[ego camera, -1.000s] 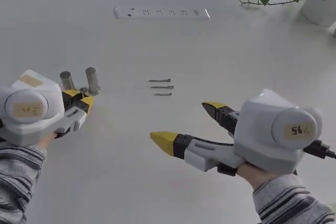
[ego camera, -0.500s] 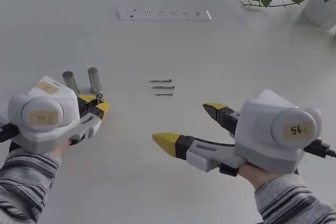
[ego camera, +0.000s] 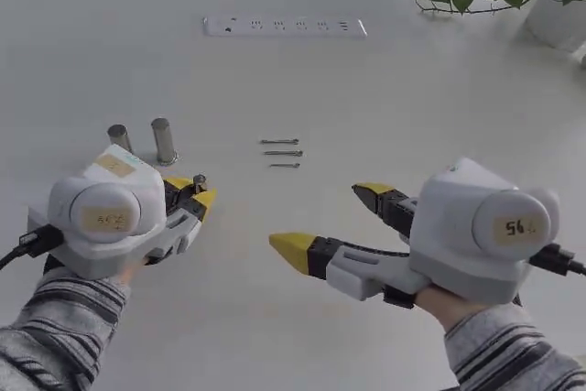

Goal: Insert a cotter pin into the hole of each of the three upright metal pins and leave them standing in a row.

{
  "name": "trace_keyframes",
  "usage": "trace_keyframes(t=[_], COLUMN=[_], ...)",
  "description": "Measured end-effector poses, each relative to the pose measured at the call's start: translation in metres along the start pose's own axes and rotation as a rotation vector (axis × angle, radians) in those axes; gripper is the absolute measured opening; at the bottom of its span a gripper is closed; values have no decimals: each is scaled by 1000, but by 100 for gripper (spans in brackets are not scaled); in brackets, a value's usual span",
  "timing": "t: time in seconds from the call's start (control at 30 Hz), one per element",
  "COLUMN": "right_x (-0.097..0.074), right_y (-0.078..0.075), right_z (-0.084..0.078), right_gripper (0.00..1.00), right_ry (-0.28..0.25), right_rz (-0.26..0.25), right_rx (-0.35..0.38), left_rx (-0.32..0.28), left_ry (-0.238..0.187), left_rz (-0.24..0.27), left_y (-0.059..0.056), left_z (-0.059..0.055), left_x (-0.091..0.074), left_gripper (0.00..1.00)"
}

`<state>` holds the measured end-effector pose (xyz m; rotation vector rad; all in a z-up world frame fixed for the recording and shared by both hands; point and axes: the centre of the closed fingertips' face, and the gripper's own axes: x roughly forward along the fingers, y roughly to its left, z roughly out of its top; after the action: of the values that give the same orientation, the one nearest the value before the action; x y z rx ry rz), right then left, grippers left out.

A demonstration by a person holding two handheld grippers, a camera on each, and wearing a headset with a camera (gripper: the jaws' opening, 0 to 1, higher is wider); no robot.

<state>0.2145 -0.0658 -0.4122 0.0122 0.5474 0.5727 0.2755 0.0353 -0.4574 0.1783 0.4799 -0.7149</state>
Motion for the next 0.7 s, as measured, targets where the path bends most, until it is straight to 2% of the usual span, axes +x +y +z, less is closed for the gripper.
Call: trace_keyframes(t=[0.4, 0.47, 0.7], right_x=[0, 0, 4], right_y=[-11, -12, -16], right_z=[-7, -12, -14], right_gripper=[59, 58, 56], right_ry=[53, 88, 128], right_rz=[1, -5, 10], right_rx=[18, 6, -33], left_rx=[-9, -13, -15], left_ry=[-9, -9, -9], left_rz=[-18, -16, -21], left_y=[-1, -1, -3], left_z=[1, 1, 2], left_x=[-1, -1, -1], left_gripper=[5, 6, 7])
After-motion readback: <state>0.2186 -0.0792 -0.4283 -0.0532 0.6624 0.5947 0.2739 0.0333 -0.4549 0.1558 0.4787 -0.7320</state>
